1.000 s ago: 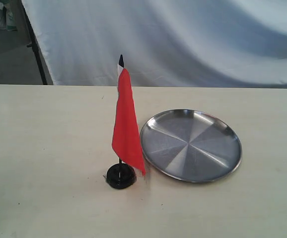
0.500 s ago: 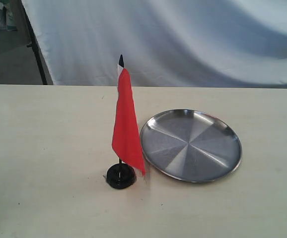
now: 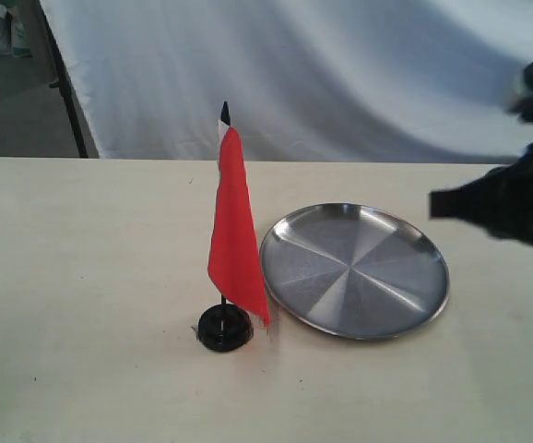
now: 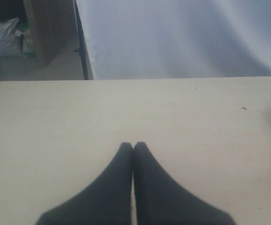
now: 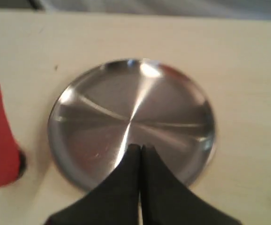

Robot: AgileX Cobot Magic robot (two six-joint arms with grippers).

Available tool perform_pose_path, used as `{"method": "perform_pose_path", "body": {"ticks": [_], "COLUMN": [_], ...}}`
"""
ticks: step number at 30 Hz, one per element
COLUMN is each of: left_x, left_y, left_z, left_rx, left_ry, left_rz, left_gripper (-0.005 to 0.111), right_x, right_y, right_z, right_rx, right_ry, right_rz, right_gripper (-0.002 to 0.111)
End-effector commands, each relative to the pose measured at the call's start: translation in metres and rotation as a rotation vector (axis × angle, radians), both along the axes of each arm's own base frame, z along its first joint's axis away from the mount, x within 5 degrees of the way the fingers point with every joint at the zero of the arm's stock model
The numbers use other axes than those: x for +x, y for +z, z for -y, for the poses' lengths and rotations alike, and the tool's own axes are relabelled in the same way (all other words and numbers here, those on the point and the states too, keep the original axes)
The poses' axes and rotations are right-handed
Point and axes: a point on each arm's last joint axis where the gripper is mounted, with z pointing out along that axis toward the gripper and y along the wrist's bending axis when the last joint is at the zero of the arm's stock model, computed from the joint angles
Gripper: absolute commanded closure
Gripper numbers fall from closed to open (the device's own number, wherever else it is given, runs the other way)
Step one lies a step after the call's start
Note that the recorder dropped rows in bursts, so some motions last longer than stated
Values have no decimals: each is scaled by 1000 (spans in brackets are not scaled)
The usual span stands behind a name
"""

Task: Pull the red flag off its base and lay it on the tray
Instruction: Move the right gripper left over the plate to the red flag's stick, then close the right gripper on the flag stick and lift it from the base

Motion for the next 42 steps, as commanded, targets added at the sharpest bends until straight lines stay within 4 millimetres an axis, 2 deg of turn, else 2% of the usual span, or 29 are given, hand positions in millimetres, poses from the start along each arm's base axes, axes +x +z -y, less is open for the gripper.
{"method": "perform_pose_path", "body": {"ticks": [1, 5, 9, 17, 19, 22, 23, 26, 28, 42], "left_x": [0, 0, 0, 0, 0, 0, 0, 0, 0, 0], "left_y": [-1, -1, -1, -1, -1, -1, -1, -1, -1, -1], "left_z": [0, 0, 0, 0, 0, 0, 0, 0, 0, 0], "left_rx": [-6, -6, -6, -6, -6, -6, -6, -6, -6, -6], "left_ry": [-7, -7, -7, -7, -7, -7, -7, -7, -7, -7], "left_rz": [5, 5, 5, 5, 5, 5, 5, 5, 5, 5], "left_gripper": [107, 107, 107, 107, 107, 107, 107, 107, 107, 107], "right_x": [-8, -26, -41, -50, -50, -49, -48, -43, -40, -21], "right_y": [-41, -69, -85, -117, -122, -127, -128, -130, -131, -142], "right_z": [-43, -70, -94, -133, -143, -156, -160, -169, -173, -202], "right_rx": [25, 79, 91, 98, 91, 99, 101, 101, 107, 129], "right_ry": [127, 164, 236, 306, 325, 342, 344, 348, 347, 339], "right_rz": [-31, 3, 53, 79, 79, 100, 105, 110, 118, 163], "right_gripper": [109, 109, 108, 108, 104, 81, 68, 47, 45, 46]}}
